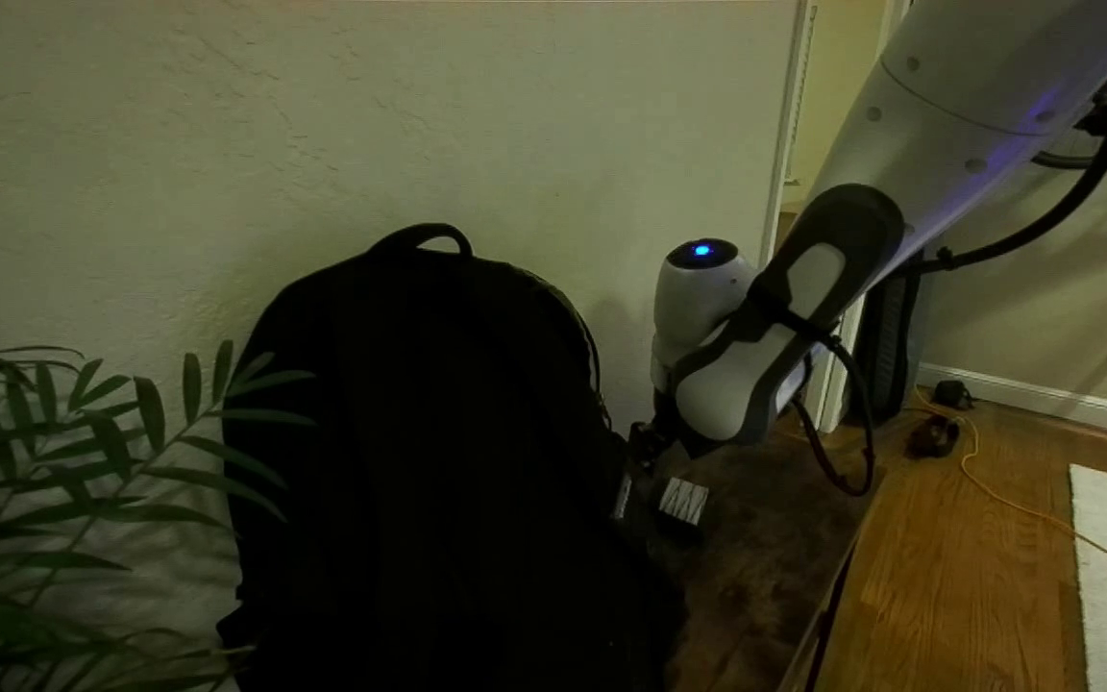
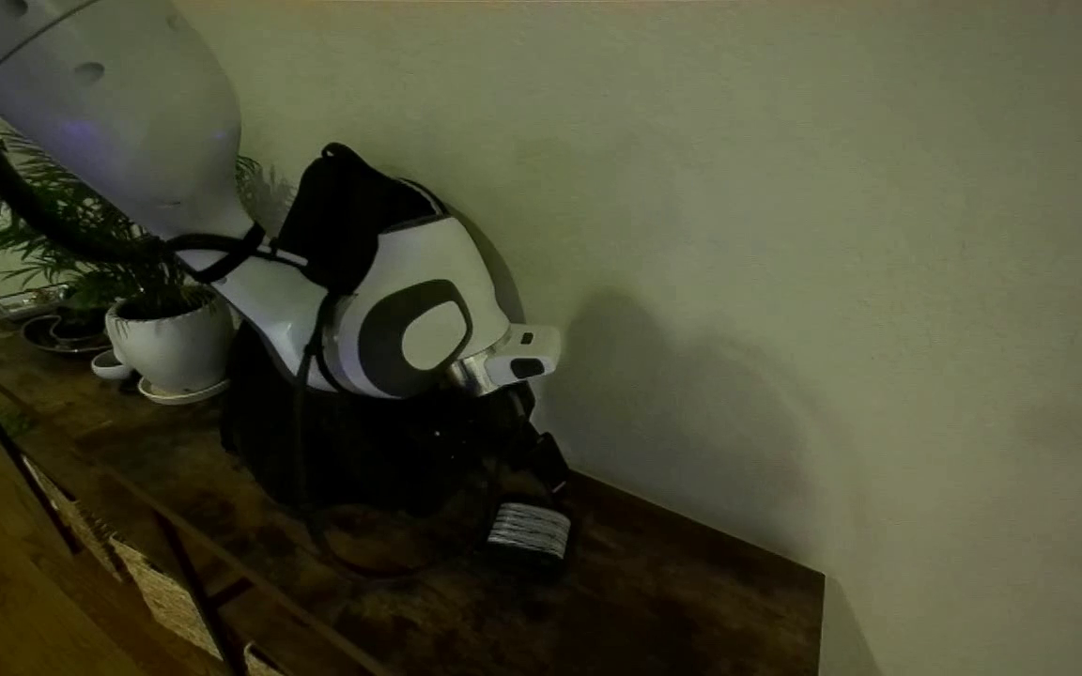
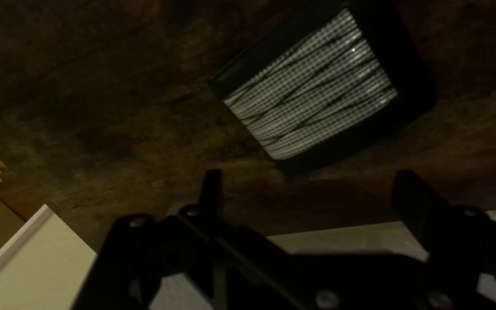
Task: Pick up the wallet from the table and put it in the black bag.
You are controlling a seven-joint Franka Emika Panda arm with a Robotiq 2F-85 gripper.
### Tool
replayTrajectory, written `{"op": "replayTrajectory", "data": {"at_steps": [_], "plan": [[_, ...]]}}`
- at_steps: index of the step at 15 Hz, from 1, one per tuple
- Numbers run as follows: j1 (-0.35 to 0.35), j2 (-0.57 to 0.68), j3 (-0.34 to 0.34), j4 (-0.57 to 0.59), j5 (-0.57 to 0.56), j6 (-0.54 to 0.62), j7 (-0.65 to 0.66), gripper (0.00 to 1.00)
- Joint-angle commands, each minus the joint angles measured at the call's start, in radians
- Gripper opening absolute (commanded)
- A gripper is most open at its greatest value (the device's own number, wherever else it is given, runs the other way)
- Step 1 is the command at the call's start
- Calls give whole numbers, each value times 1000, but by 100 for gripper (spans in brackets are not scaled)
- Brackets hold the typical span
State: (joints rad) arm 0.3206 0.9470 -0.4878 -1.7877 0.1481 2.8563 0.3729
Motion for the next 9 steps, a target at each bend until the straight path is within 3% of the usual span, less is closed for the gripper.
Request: {"op": "replayTrajectory", "data": {"at_steps": [1,9], "plan": [[-88,2,64,83,-78,-85,-16,100],[-223,67,184,228,-136,-167,-72,100]]}}
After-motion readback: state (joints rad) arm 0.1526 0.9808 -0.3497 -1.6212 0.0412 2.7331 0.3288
